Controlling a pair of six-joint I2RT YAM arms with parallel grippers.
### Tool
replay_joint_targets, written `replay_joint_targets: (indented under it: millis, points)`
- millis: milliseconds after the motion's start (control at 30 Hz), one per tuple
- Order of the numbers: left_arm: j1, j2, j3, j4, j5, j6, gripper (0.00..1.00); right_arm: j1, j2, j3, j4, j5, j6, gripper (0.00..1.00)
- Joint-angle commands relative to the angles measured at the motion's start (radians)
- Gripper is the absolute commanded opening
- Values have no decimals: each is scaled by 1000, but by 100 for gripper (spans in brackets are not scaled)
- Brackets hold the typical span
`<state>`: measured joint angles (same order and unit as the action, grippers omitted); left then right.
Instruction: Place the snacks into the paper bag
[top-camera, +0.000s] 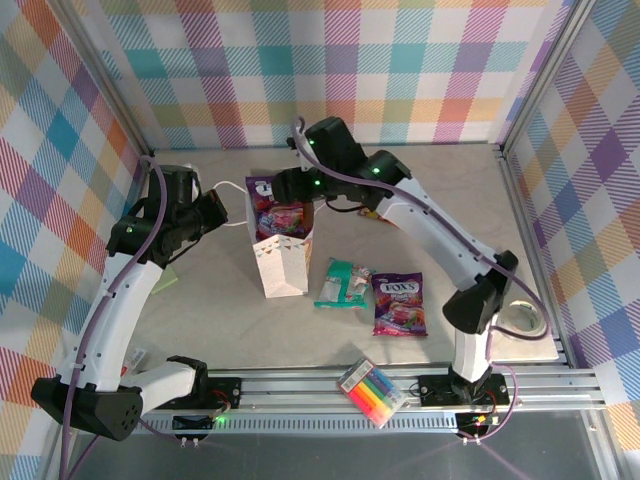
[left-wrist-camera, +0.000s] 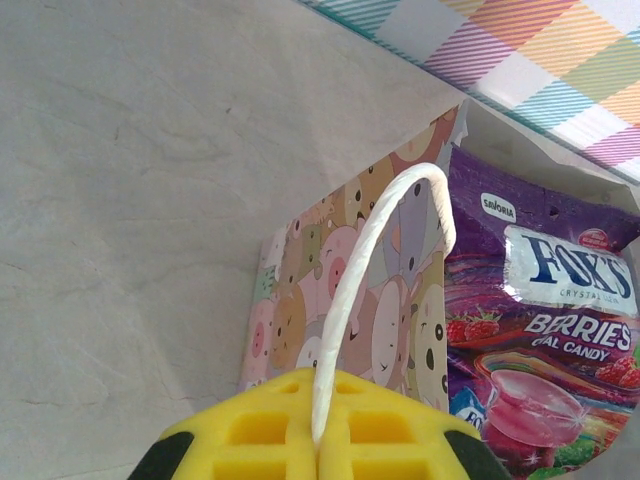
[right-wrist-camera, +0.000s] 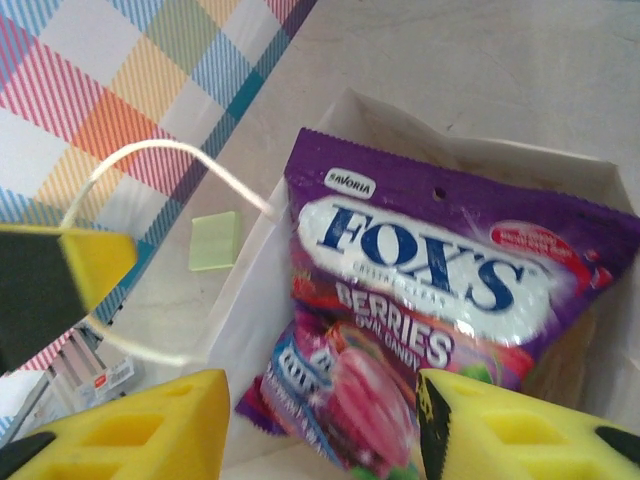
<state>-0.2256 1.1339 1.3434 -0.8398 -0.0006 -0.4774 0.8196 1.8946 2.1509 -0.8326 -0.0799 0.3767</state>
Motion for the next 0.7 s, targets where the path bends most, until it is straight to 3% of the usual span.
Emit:
replay_joint_targets:
  millis: [0,400,667]
  points:
    - [14,-5,23,-18,15,17,0,10,95,82,-5,-23,-18,52]
    - [14,-16,28,-18,24,32,0,10,266,244,-160,80,-35,54]
    - [14,-3,39,-12,26,33,0,10,134,189,-105,57,-30,55]
